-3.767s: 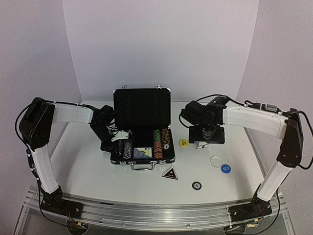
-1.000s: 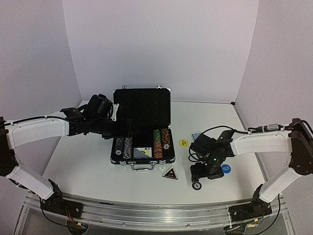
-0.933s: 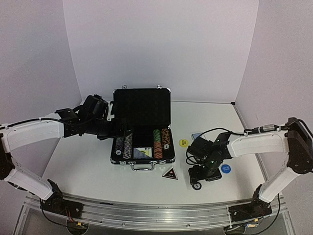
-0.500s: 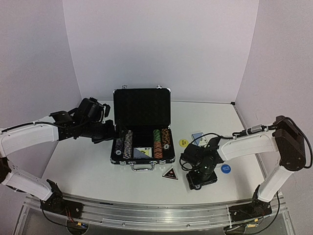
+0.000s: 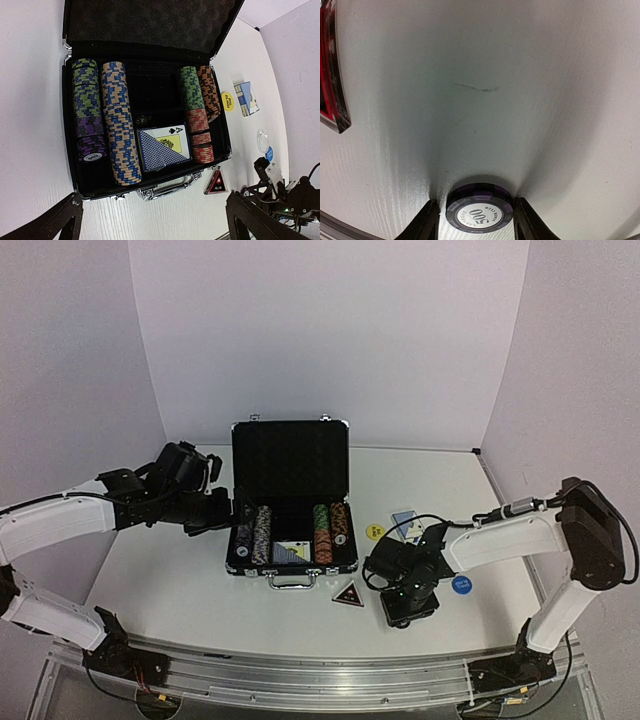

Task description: Pack up texas hold em set

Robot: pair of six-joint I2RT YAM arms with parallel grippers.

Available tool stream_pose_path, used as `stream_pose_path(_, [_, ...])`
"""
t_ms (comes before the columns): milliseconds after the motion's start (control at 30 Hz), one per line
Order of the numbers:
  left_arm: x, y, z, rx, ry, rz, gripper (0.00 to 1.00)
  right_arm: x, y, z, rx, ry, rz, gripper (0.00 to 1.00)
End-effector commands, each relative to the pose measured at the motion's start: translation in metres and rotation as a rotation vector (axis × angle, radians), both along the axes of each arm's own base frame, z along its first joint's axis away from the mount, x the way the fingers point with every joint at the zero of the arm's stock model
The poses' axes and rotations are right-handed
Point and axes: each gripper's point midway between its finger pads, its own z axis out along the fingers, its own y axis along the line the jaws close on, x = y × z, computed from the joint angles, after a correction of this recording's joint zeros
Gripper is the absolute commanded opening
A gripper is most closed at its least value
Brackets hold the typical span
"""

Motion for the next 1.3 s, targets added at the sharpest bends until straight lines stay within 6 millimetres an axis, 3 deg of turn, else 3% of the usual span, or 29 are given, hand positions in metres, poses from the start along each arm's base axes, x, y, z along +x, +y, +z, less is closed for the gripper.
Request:
stream_pose_path(0, [-0.002,0.005,0.010,-0.016,-0.017,0.019,1.00,-0.013,-0.020,-0.018,-0.062,0.034,-0.022,0.45])
stream_pose_path(267, [-0.006,0.009,0.013,-0.029,-0.016,0.028,1.00,-0.016,-0.031,-0.026,-0.111,0.027,-0.023,0.38])
stream_pose_path(433, [-0.010,0.013,0.014,-0.035,-0.006,0.044,1.00,-0.013,-0.028,-0.027,-0.133,0.001,-0.003,0.28])
stream_pose_path(633, [-0.014,0.021,0.017,-0.050,-0.009,0.068,1.00,-0.007,-0.011,-0.008,-0.092,-0.073,0.029,0.09])
stream_pose_path(800, [-0.018,0.015,0.025,-0.089,-0.021,0.033,1.00,-0.002,0.010,0.022,0.013,-0.101,0.055,0.06])
stream_pose_path(1033, [-0.027,-0.023,0.029,-0.234,0.009,-0.123,1.00,-0.004,0.034,0.054,0.139,-0.095,0.119,0.06])
stream_pose_path(1167, [-0.030,-0.061,0.030,-0.379,0.077,-0.234,1.00,-0.009,0.044,0.069,0.192,-0.073,0.170,0.05])
stream_pose_path(1267, [-0.039,-0.095,0.013,-0.503,0.230,-0.340,0.99,-0.014,0.052,0.083,0.230,-0.053,0.230,0.05])
